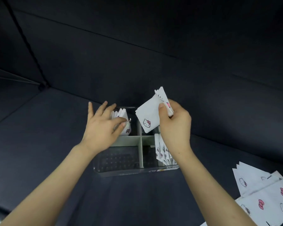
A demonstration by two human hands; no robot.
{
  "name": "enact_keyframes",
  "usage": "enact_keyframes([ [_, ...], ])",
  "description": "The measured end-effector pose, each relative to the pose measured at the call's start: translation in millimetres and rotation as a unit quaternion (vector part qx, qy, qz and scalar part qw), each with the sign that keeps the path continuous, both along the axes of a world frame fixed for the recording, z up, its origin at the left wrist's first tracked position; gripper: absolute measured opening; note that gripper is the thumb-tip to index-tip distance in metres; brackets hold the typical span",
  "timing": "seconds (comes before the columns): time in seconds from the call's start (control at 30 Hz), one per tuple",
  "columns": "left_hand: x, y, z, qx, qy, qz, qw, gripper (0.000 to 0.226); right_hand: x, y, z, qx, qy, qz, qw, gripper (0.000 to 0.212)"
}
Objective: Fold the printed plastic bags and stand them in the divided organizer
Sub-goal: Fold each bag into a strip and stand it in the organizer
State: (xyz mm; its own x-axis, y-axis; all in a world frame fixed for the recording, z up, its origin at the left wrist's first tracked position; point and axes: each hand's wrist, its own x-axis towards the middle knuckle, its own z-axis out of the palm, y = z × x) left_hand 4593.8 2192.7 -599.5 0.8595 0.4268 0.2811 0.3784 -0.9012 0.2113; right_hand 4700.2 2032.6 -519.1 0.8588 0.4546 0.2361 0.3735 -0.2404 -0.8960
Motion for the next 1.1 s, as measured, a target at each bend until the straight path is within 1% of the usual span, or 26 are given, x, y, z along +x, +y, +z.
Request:
enact_keyframes([
  [0.07, -2, 3, -3, -0.032, -0.036, 0.024, 0.999, 0.041, -5, 13, -10, -0.020, -0.014, -0.010, 1.000, 0.028],
  [0.13, -4, 3, -7, -0.049, -0.071, 0.024, 0.996, 0.039, -10, 27, -21, -0.045, -0.035, -0.013, 0.998, 0.021],
  [0.17, -4, 4, -11, -0.052, -0.080, 0.020, 0.995, 0.037, -13, 34, -28, -0.065, -0.050, -0.018, 0.996, 0.020],
  [0.3, -2, 3, -20, -0.061, -0.101, 0.022, 0.993, 0.035, -21, 51, -49, -0.157, -0.127, -0.026, 0.979, 0.027],
  [0.37, -2, 0, -21, -0.074, -0.122, 0.025, 0.989, 0.036, -25, 55, -56, -0.184, -0.145, -0.025, 0.972, 0.028],
  [0.47, -8, -1, -20, -0.110, -0.159, 0.024, 0.981, 0.041, -31, 60, -62, -0.175, -0.104, -0.008, 0.979, 0.027],
  [0.6, -22, 3, -23, -0.147, -0.192, 0.022, 0.970, 0.040, -39, 65, -64, -0.159, -0.037, 0.086, 0.983, 0.031],
  [0.63, -24, 4, -24, -0.148, -0.193, 0.019, 0.970, 0.039, -40, 64, -64, -0.157, -0.032, 0.108, 0.981, 0.033],
  [0.7, -26, 2, -27, -0.150, -0.192, 0.011, 0.970, 0.038, -41, 64, -65, -0.162, -0.062, 0.128, 0.977, 0.037],
  [0.73, -26, 1, -28, -0.153, -0.195, 0.007, 0.969, 0.037, -41, 63, -64, -0.173, -0.094, 0.113, 0.974, 0.037],
  [0.8, -26, 0, -29, -0.155, -0.203, 0.000, 0.967, 0.035, -43, 62, -62, -0.194, -0.172, 0.030, 0.965, 0.036],
  [0.87, -25, -1, -29, -0.154, -0.206, 0.000, 0.966, 0.033, -41, 61, -59, -0.181, -0.204, -0.037, 0.961, 0.032],
  [0.93, -25, -1, -30, -0.147, -0.204, -0.002, 0.968, 0.033, -38, 60, -62, -0.172, -0.228, -0.055, 0.957, 0.032],
  [0.97, -25, -1, -30, -0.145, -0.202, -0.005, 0.969, 0.033, -38, 59, -63, -0.183, -0.219, -0.033, 0.958, 0.032],
  [1.03, -25, -1, -29, -0.149, -0.201, -0.005, 0.968, 0.033, -40, 58, -66, -0.215, -0.158, 0.037, 0.963, 0.036],
  [1.1, -27, -1, -29, -0.161, -0.202, -0.002, 0.966, 0.034, -42, 59, -71, -0.196, -0.093, 0.098, 0.971, 0.038],
])
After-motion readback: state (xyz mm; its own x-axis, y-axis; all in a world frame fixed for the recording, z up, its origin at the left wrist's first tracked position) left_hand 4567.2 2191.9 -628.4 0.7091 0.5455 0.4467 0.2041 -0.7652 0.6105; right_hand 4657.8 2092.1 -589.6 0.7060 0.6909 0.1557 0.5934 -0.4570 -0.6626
